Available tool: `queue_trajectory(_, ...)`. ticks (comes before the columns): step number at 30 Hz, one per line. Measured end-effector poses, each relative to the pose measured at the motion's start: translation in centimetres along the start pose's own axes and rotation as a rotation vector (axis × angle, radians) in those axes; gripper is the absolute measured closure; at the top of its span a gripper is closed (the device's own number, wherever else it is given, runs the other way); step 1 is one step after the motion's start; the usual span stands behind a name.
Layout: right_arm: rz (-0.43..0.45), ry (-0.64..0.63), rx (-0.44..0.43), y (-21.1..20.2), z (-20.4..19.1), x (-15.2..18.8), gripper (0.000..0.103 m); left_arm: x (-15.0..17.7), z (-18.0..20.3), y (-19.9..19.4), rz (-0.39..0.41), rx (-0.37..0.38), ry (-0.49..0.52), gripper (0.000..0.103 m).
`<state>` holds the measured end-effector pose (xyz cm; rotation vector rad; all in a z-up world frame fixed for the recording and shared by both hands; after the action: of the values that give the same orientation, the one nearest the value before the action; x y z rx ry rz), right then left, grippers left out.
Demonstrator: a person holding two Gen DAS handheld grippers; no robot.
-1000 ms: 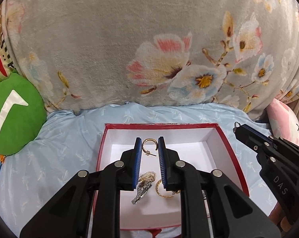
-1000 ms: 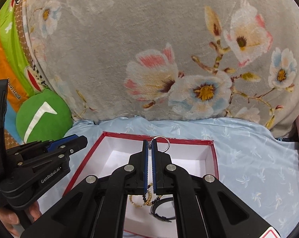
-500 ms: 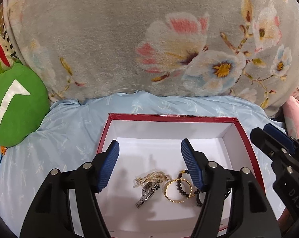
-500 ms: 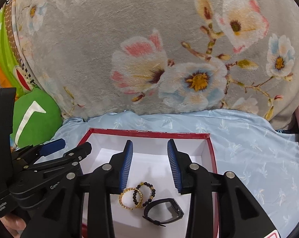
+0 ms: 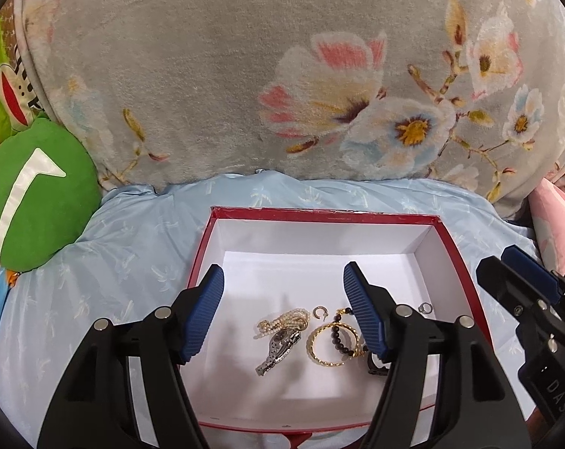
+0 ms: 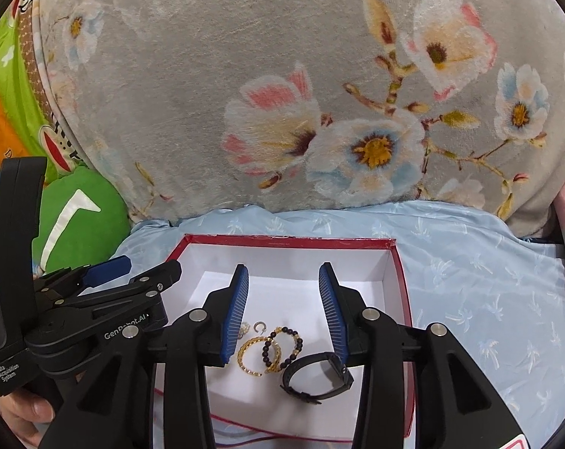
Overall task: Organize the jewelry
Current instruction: 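Carry ring and earring into the red box and open both tools, then grasp a gold stud earring with the right tool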
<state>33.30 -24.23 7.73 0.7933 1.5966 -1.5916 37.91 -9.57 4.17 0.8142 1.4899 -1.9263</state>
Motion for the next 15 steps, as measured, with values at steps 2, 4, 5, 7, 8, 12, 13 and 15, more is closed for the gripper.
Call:
queue_trajectory(2,-0.002,0.001,-0.004,-0.3,-0.2,0.2,0.064,0.2,0.0,-0.5,0.001,0.003,0.002,0.039)
queue_trajectory(4,-0.005,0.004,-0.008,-0.7,-0.4,0.6,0.064,0.4,-0.1,-0.9,0.001,0.002,0.003,0.039)
queue_trajectory(5,-0.005,0.005,-0.008,-1.0,-0.5,0.8,0.064,0.6,-0.2,-1.1,-0.003,0.001,0.004,0.039)
queue_trajectory(7,-0.008,0.009,-0.007,-1.5,-0.6,1.4,0.062,1.0,-0.5,-1.5,-0.01,0.0,-0.001,0.038)
queue_trajectory(8,-0.01,0.013,-0.006,-1.7,-0.6,1.7,0.06,1.3,-0.7,-1.7,-0.015,0.001,-0.003,0.038)
queue_trajectory(12,-0.034,0.028,-0.012,-3.0,-0.6,3.7,0.06,2.9,-1.7,-2.6,-0.036,-0.004,-0.009,0.037)
queue_trajectory(13,-0.041,0.032,-0.013,-3.5,-0.6,4.5,0.06,3.5,-2.0,-2.9,-0.043,-0.003,-0.013,0.037)
queue_trajectory(15,-0.06,0.035,-0.011,-4.3,-0.6,6.3,0.06,4.9,-2.6,-3.3,-0.06,0.001,-0.017,0.035)
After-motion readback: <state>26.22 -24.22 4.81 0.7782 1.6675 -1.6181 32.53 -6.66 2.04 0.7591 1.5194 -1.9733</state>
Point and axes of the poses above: each gripper's, at about its wrist camera, not at the fingertips, and y roughly the way its jaws point, z to its right, x to its underside, the point moved 7 cm from there along y, roughly the way its jaws point, and after that the axes turned 12 degrees about -y, right-handed, at the moved point
